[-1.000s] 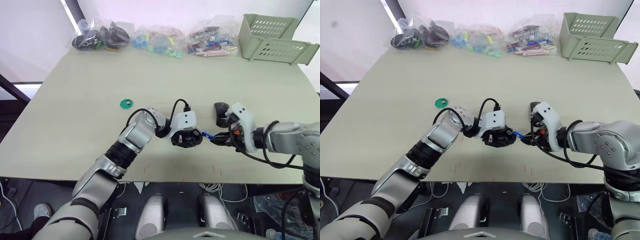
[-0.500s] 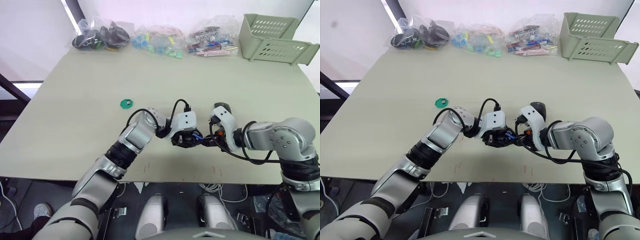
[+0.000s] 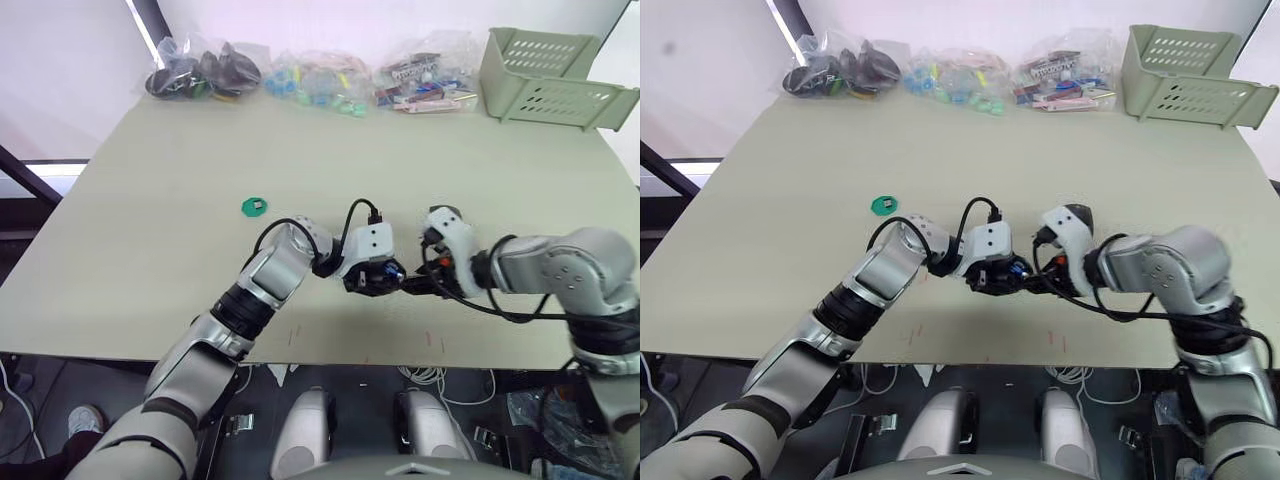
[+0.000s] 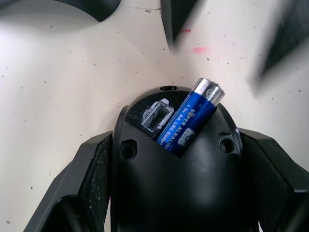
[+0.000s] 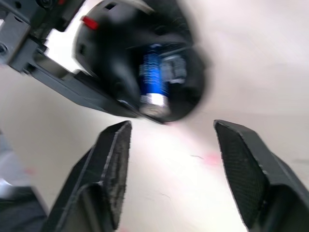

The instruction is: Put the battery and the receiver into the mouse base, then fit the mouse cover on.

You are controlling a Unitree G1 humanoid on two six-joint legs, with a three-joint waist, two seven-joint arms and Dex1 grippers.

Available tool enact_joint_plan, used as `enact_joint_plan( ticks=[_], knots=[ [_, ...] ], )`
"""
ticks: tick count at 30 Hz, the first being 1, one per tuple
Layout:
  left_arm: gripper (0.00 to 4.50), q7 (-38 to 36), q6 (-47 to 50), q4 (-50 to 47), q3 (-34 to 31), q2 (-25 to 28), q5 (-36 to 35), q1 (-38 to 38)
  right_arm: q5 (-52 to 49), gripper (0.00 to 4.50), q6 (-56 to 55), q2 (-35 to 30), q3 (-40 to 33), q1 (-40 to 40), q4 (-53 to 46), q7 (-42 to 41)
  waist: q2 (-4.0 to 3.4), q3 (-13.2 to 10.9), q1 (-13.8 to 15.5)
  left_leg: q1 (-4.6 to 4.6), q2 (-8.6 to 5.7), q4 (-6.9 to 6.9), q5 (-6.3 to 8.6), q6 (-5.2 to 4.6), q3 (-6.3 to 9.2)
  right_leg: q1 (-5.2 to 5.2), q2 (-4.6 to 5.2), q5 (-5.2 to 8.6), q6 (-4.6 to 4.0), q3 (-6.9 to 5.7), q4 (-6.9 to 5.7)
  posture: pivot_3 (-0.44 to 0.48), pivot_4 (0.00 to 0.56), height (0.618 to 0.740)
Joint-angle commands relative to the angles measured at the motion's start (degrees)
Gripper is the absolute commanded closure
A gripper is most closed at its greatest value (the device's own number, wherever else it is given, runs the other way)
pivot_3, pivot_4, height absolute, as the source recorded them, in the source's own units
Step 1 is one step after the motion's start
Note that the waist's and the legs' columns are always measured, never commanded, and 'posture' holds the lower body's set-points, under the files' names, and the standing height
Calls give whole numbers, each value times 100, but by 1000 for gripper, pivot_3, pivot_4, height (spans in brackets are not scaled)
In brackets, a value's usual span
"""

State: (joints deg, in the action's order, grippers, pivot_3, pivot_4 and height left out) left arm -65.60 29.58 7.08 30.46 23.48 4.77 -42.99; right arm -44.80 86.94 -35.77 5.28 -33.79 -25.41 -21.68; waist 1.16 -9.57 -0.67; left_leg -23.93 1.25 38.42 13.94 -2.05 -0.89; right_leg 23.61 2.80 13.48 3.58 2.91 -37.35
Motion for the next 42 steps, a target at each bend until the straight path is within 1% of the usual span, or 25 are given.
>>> enact_joint_plan(
  ticks=[1,2,3,5,7,10,13,15,18,26,29,35,42],
  knots=[
    [1339,-2,70,83,251,-57,122,119,-208,1645,-1015,245,-700,755,-637,-397,4,2,23,0,0,-6,0,0,-1,0,-1,0,1,-2,3,0,150,740],
    [1339,-4,66,94,250,-61,125,116,-215,1645,-1294,301,-817,966,-715,-507,3,1,28,-3,-1,-7,0,0,2,-3,-1,3,5,-16,7,0,150,740],
    [1339,-8,61,109,247,-66,126,110,5,1645,-1796,194,-750,1221,-830,-704,1,0,29,-8,0,-8,0,0,9,-3,-2,5,8,-24,11,0,150,740],
    [1339,-15,50,135,252,-74,128,108,-220,1645,-1884,111,-944,1669,-947,-983,1,0,30,-8,-1,-7,0,0,8,-3,-1,5,9,-23,10,0,150,740],
    [1339,-22,43,155,259,-82,126,107,-142,1645,-2312,310,-993,1936,-923,-992,4,1,15,-9,-1,-5,0,0,9,-9,0,5,9,-25,20,0,150,740],
    [1339,-29,34,157,286,-89,138,128,495,2341,-3324,457,-652,2389,-712,-1104,4,2,5,6,1,-2,0,0,4,-18,-2,10,18,-18,22,0,150,740],
    [1339,-41,27,161,291,-85,143,126,861,3687,-3967,519,-441,2585,-564,-1241,4,3,5,7,2,-2,0,0,6,-20,-2,17,29,-22,21,0,150,740],
    [1339,-49,22,174,291,-78,149,116,983,4361,-4353,693,-394,2659,-396,-1276,5,3,6,7,2,-3,0,0,3,-19,-2,16,27,-20,21,0,150,740],
    [1339,-58,20,178,290,-64,156,118,1137,4361,-4729,873,-308,2687,-177,-1329,5,3,14,6,1,-3,0,0,5,-19,-2,7,12,-22,21,0,150,740],
    [1339,-53,28,210,286,-52,166,107,1641,4361,-5560,1300,70,2713,468,-1476,4,3,11,7,1,-3,0,0,6,-19,-3,5,9,-23,19,0,150,740],
    [1339,-51,33,221,283,-52,168,101,1794,4361,-5765,1389,143,2730,706,-1497,4,3,11,7,1,-3,0,0,4,-20,-3,5,9,-22,20,0,150,740],
    [1339,-47,54,198,282,-41,167,114,2276,4361,-6116,1481,511,2854,1215,-1521,4,9,3,14,2,-3,0,0,4,-21,-4,5,9,-21,15,0,150,740],
    [1339,-43,67,216,281,-55,157,103,2565,4361,-6377,1716,754,2938,1814,-1552,14,72,-11,26,3,-3,-1,0,3,-24,-5,11,3,-19,1,0,150,740]
  ],
)
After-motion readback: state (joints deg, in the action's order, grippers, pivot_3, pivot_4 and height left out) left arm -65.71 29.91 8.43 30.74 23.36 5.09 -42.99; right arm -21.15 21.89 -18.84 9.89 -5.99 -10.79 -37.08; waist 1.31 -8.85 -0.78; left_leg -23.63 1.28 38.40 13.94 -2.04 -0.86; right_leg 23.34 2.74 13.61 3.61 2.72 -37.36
